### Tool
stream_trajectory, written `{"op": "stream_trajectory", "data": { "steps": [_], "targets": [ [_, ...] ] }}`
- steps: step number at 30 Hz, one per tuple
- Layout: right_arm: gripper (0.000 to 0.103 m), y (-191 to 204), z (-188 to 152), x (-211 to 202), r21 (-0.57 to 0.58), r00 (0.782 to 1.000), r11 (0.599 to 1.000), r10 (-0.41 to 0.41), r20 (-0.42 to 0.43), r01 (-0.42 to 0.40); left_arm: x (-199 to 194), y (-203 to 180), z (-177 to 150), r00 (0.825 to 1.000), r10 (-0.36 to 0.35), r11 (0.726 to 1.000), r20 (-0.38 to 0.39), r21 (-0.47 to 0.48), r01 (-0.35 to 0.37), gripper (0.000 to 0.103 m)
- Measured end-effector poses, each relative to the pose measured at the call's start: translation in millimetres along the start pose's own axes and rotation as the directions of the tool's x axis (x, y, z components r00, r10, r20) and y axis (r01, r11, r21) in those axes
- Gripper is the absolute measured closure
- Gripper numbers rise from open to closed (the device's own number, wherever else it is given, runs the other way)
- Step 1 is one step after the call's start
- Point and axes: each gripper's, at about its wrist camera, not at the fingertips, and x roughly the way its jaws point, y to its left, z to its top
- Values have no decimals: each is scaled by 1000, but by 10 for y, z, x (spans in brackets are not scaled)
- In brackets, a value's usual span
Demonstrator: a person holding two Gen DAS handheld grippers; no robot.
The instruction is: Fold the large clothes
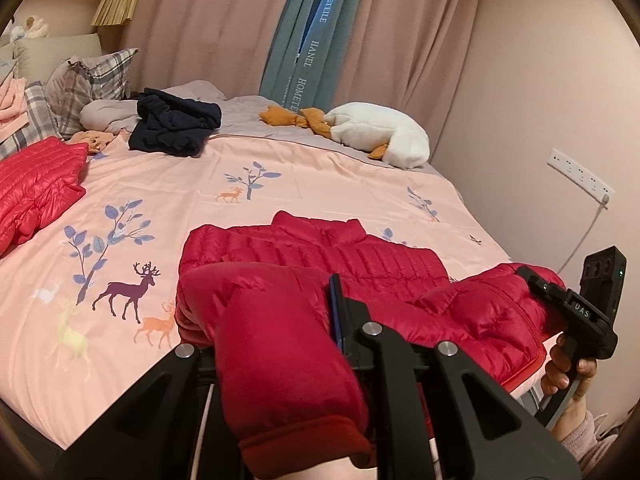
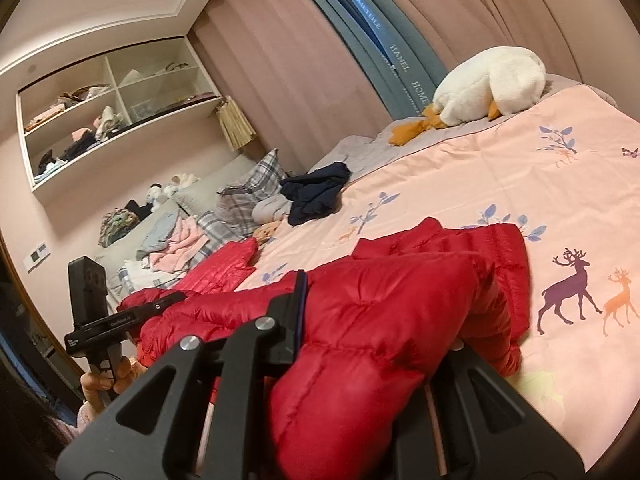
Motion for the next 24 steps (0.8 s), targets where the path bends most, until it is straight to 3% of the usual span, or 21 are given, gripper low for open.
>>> {"op": "stream_trajectory", "data": {
  "steps": [24],
  "targets": [
    [89,-226,-40,365,-4,991,991,-136,-6,136,404,186,27,997,69,997,-39,-32,-71,89]
  ]
}}
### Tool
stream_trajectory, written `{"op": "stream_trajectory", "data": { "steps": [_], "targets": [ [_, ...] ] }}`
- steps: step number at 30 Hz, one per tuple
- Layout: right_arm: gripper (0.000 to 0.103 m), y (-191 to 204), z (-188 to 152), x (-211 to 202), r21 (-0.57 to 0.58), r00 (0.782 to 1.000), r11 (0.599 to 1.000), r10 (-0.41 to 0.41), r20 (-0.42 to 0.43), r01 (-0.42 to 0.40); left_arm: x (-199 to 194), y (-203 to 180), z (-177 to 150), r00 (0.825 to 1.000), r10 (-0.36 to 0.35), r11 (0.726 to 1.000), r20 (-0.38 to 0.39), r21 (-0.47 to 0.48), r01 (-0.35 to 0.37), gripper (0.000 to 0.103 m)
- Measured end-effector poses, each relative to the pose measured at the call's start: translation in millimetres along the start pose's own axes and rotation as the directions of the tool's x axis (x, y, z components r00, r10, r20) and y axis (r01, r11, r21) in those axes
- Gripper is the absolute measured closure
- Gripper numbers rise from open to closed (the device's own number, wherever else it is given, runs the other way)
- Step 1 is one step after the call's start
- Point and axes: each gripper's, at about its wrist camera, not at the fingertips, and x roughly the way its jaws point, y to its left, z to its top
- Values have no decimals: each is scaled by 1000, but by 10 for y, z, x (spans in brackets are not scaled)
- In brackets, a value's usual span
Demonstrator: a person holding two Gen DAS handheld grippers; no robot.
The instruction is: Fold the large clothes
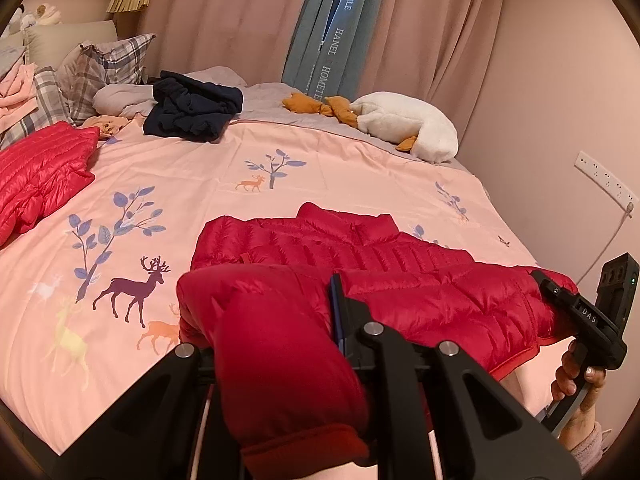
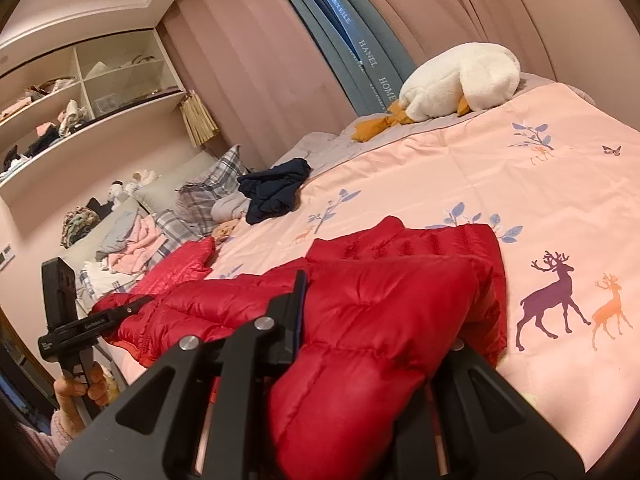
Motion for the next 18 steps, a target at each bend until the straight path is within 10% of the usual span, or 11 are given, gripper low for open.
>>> {"op": "stream_trajectory", "data": {
  "steps": [18],
  "targets": [
    [89,-105,-52,258,18,998,999,-51,-31,51,265,57,-17,999,23,1000,-31,1,-23,88]
  ]
}}
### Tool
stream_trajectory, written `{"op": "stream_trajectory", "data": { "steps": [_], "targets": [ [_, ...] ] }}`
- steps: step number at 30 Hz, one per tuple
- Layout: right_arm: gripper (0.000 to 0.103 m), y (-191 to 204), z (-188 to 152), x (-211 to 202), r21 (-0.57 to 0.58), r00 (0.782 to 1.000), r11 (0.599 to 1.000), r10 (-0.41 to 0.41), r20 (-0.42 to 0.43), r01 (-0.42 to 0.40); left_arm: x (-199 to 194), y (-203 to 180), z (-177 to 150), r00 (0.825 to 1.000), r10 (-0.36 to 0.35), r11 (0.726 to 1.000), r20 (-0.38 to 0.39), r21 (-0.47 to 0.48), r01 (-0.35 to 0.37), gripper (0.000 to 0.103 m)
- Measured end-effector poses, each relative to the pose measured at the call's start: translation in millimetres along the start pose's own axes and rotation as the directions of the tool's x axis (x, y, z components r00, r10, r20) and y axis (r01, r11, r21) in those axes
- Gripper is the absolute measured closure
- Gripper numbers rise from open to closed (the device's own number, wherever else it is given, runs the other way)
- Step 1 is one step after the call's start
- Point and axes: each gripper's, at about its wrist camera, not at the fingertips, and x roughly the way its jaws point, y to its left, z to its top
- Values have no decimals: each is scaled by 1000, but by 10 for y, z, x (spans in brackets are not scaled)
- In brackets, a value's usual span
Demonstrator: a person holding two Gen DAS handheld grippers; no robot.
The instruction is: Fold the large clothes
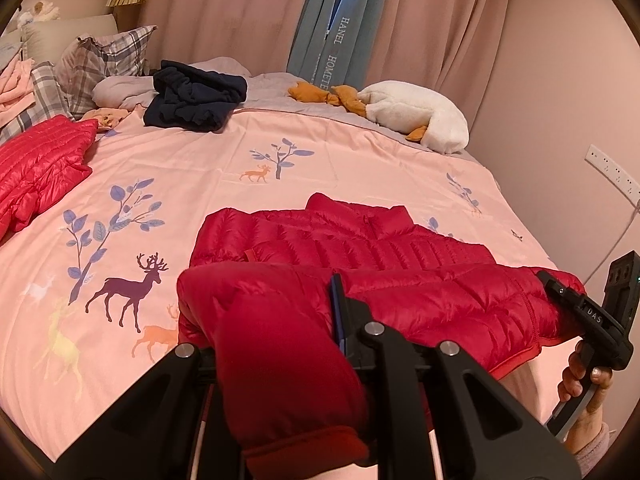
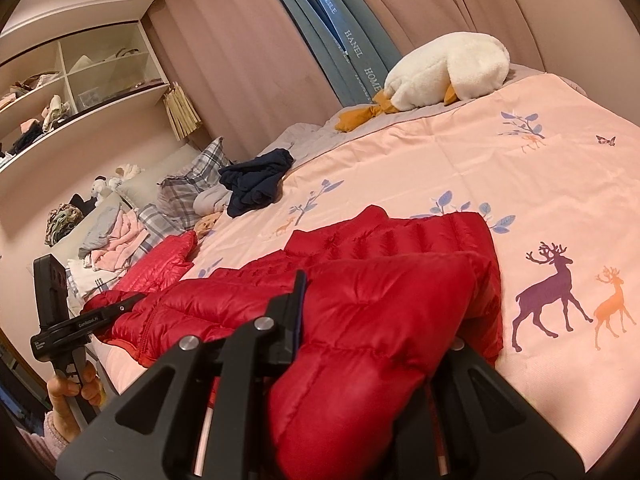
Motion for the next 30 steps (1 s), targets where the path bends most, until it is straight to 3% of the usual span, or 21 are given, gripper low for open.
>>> {"op": "stream_trajectory", "data": {
  "steps": [30],
  "targets": [
    [88,-178,-24,361,32,999,999,-26,-47,27,444,54,13,996,52,998,-67,25,-51,88]
  ]
}}
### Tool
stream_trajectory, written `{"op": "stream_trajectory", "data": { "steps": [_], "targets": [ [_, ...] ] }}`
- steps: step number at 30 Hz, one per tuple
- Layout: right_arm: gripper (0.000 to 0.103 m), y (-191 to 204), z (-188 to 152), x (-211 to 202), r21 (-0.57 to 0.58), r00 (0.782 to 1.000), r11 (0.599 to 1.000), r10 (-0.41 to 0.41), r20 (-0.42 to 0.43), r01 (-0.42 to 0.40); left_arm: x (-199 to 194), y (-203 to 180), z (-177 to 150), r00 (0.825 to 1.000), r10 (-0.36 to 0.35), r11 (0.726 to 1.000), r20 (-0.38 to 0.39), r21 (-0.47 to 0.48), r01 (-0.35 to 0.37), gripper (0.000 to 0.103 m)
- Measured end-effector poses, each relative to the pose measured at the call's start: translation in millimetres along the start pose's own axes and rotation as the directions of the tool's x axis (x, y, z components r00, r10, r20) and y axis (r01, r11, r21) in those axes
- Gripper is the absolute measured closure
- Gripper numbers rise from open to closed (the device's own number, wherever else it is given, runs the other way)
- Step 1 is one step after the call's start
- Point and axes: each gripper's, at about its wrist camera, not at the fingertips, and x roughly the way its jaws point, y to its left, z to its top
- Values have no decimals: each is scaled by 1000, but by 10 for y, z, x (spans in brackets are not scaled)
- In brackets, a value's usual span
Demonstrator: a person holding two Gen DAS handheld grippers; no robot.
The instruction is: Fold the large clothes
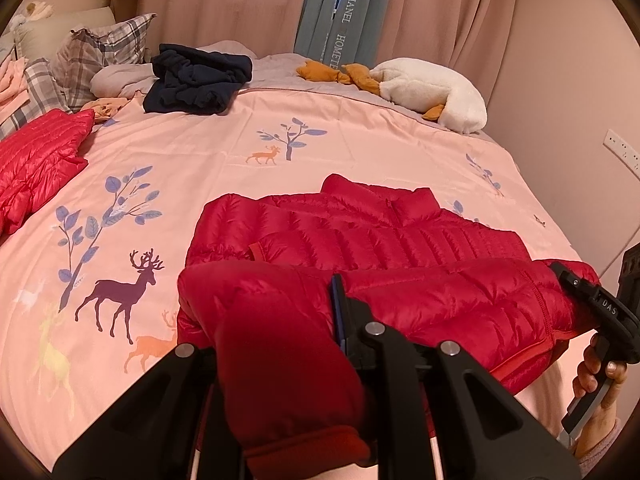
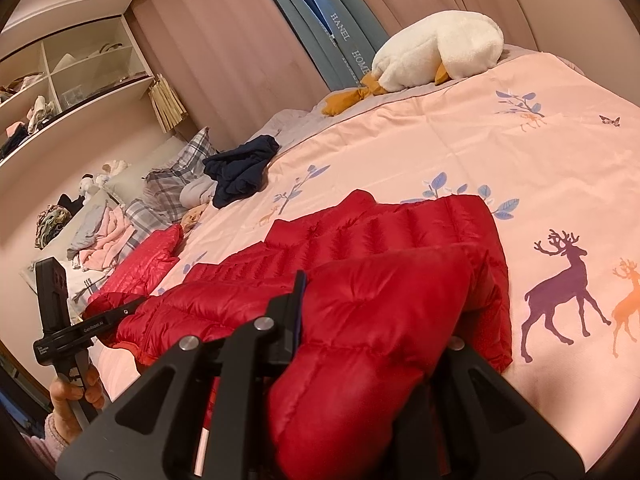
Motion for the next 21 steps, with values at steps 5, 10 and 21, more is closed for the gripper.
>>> {"op": "stream_trajectory", "data": {
  "steps": [5,10,21],
  "targets": [
    [88,-30,-1,51,4,1000,1000,-3,-6,3,57,-7,14,1000,8,1000,-8,5,-8,88],
    [88,-56,-2,97,8,1000,1000,-6,-12,6,123,-2,22,1000,14,1000,-20,8,-14,88],
    [88,-80,8,177,11,1000,1000,-10,-19,10,239,-3,50,999,25,1000,-36,10,-24,88]
  ]
}}
